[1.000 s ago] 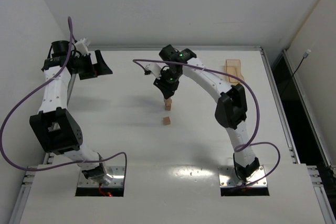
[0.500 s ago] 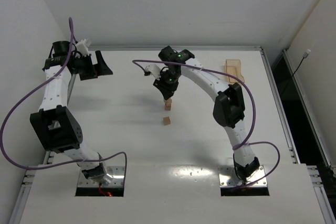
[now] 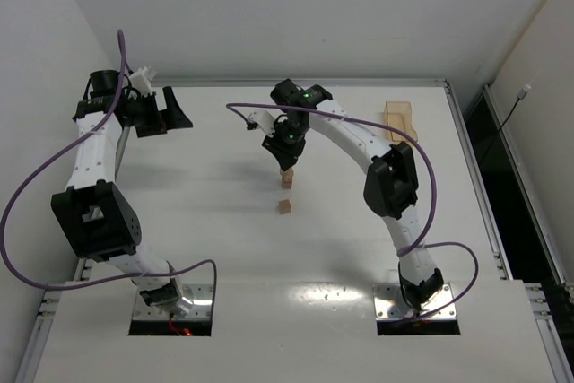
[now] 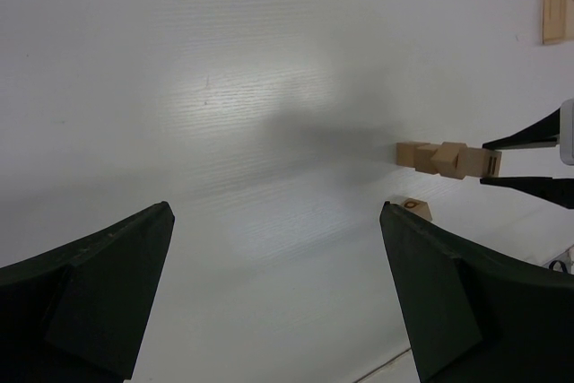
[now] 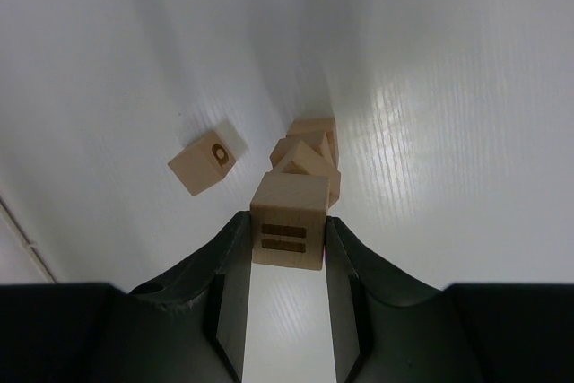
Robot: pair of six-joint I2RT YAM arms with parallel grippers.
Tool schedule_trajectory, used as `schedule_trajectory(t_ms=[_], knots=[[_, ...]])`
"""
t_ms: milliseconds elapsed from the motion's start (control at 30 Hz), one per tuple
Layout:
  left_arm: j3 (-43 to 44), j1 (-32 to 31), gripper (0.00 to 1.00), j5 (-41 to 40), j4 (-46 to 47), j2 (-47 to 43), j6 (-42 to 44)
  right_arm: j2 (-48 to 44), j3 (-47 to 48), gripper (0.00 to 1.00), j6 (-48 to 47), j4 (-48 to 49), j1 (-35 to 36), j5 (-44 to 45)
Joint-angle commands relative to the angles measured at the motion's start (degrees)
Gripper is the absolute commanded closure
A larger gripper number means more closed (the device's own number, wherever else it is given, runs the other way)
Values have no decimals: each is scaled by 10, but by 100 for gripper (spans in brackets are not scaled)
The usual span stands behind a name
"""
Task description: Build the wood block tower
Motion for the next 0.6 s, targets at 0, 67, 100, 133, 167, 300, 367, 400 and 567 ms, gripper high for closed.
schedule_trajectory(t_ms=[0, 67, 100, 133, 167, 300, 367, 400, 567], knots=[[5, -1, 0, 12, 9, -2, 5, 4, 18, 74, 8, -1, -1, 2], [5, -1, 0, 12, 9, -2, 11, 4, 18, 64, 8, -1, -1, 2], [0, -1, 0, 12, 9, -2, 11, 4, 18, 61, 8, -1, -1, 2], [0, -1, 0, 12, 9, -2, 11, 4, 18, 56, 8, -1, -1, 2], [0, -1, 0, 12, 9, -2, 11, 4, 18, 52, 8, -1, -1, 2], [0, -1, 0, 12, 9, -2, 11, -2, 18, 41, 8, -1, -1, 2], [0, -1, 0, 12, 9, -2, 11, -7, 18, 39, 8, 4, -1, -3], [0, -1, 0, 12, 9, -2, 11, -17, 18, 38, 8, 4, -1, -3], [-6, -1, 0, 12, 9, -21, 11, -84, -7, 38, 37, 51, -1, 41]])
